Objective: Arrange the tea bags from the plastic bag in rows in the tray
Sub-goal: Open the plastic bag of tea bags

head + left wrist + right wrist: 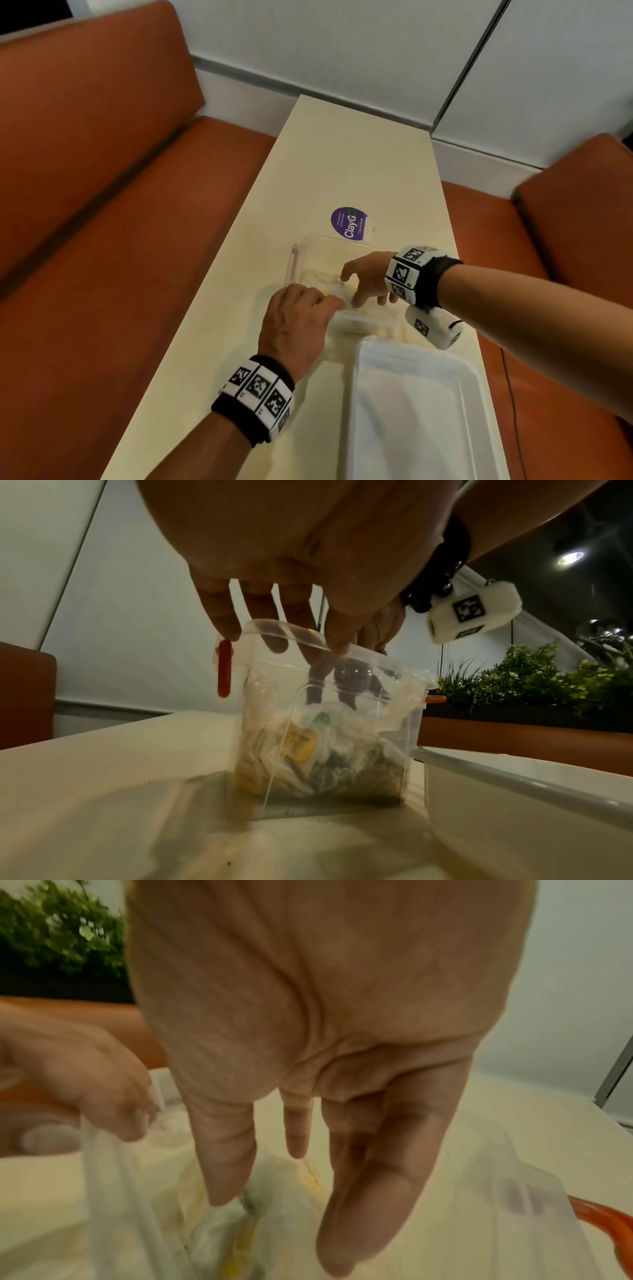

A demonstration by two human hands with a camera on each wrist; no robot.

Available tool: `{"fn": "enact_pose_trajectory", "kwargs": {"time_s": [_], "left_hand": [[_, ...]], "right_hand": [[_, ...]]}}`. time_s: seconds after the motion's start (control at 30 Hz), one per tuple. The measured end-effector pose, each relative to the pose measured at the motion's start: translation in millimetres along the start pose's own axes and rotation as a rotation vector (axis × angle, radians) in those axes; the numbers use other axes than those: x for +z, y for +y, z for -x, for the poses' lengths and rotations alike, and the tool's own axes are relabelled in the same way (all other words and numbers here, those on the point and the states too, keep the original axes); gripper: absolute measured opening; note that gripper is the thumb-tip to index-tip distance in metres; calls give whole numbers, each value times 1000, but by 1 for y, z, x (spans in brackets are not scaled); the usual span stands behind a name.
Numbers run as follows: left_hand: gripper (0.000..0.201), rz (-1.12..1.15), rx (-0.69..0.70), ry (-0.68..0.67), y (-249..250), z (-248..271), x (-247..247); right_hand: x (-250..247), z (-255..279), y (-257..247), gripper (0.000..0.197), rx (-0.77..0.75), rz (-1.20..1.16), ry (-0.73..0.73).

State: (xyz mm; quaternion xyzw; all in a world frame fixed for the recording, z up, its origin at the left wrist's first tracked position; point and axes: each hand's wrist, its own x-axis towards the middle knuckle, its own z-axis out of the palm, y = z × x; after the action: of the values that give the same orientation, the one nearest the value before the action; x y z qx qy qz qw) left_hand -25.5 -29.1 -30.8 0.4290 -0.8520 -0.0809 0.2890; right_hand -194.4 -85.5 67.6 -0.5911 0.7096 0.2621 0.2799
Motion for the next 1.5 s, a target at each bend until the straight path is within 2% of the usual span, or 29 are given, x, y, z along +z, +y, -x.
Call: {"fn": "enact_pose_trajectory", "kwargs": {"time_s": [0.1,0.2,0.4,0.5,0.57,0.67,0.73,0.8,0.97,1.13,1.2,1.3,1.4,1.5], "left_hand": [[40,2,3,5,-1,-1,1],[41,6,8,9,-2,0,1],[39,-21,-15,-23,0,0,-1],[38,-16,-17,-33,0,0,-1],[35,-14,-11,-30,1,-1,-2],[28,-10,-3,-14,1,-2,-4],[27,-7,-2,-11,0,-2,-5],[27,-5,-1,-15,0,-1,-6],[27,1,-8,-42,1,-3,-10],[26,-6,-21,-60,2,-3,-12],[27,-5,-29,-65,2,-3,-12],[29,9,-45,-60,2,-3,-12],[28,20,-62,-79,3,-3,-13],[24,48,-81,-110,4,-1,-17]], "right_hand": [[1,-14,-2,69,-9,23,-74],[3,-22,-8,63,-25,117,-118],[6,-32,-17,38,-99,341,-33],[4,-31,-15,31,-126,337,-18],[1,-29,-14,34,-135,332,9],[4,-27,-10,59,-120,366,-26],[7,-31,-10,59,-134,372,-39],[8,-32,-10,46,-154,373,-33],[2,-28,-10,37,-185,313,-21],[-7,-25,7,12,-202,269,86],[-9,-21,14,11,-206,236,124],[-12,-14,23,21,-200,154,161],[-16,0,30,8,-216,89,226],[-20,16,34,11,-238,25,274]]}}
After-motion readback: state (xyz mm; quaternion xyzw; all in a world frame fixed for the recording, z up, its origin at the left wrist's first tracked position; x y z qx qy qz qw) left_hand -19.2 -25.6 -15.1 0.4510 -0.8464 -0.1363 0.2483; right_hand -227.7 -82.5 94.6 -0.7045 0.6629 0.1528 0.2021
